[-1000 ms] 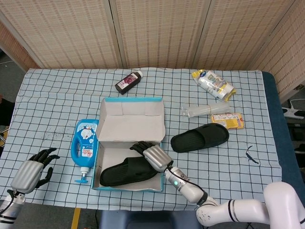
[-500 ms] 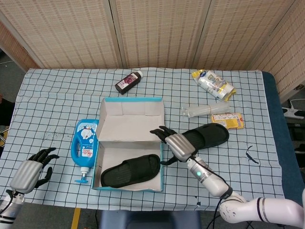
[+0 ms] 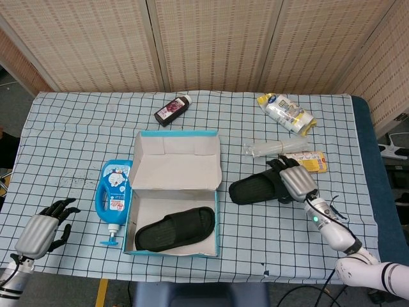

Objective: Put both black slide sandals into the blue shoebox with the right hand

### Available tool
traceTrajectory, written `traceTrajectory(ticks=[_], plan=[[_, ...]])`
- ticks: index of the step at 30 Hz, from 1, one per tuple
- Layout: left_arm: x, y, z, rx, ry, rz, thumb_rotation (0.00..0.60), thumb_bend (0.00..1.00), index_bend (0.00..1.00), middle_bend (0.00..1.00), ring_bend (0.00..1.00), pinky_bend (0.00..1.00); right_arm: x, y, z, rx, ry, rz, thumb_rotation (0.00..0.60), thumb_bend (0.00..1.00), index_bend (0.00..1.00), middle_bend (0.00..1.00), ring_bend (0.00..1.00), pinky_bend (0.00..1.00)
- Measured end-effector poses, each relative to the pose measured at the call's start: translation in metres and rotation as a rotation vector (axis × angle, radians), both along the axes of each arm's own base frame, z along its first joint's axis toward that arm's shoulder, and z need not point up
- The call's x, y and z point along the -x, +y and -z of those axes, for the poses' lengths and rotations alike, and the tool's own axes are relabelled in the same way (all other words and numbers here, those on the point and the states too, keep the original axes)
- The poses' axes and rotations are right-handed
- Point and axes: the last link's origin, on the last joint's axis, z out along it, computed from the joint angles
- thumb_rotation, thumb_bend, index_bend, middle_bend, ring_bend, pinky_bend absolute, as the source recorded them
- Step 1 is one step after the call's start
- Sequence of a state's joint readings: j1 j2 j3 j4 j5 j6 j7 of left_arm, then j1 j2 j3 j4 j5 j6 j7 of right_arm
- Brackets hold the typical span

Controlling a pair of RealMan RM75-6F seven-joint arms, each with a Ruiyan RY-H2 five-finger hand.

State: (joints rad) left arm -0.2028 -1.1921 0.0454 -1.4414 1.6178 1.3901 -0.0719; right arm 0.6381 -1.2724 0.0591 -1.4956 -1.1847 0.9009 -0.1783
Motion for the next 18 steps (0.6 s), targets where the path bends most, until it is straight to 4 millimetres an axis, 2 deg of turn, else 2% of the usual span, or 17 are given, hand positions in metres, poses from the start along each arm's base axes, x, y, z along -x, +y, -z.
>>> traceTrajectory(ticks=[9,18], plan=[[0.0,0.0,0.001,0.003,0.002,-0.002,0.6,0.62,0.29,0.13,0.15,0.36,0.03,-0.007,0.017,-0.03,0.031,0.022,0.6,0.02,0.1,0.09,0.0,0.12],[0.001,0.0,0.001,0.007,0.003,-0.006,0.6,0.62,0.29,0.13,0.15,0.36,0.044,-0.015,0.039,-0.046,0.037,0.051,0.6,0.02,0.12,0.09,0.0,0.12]])
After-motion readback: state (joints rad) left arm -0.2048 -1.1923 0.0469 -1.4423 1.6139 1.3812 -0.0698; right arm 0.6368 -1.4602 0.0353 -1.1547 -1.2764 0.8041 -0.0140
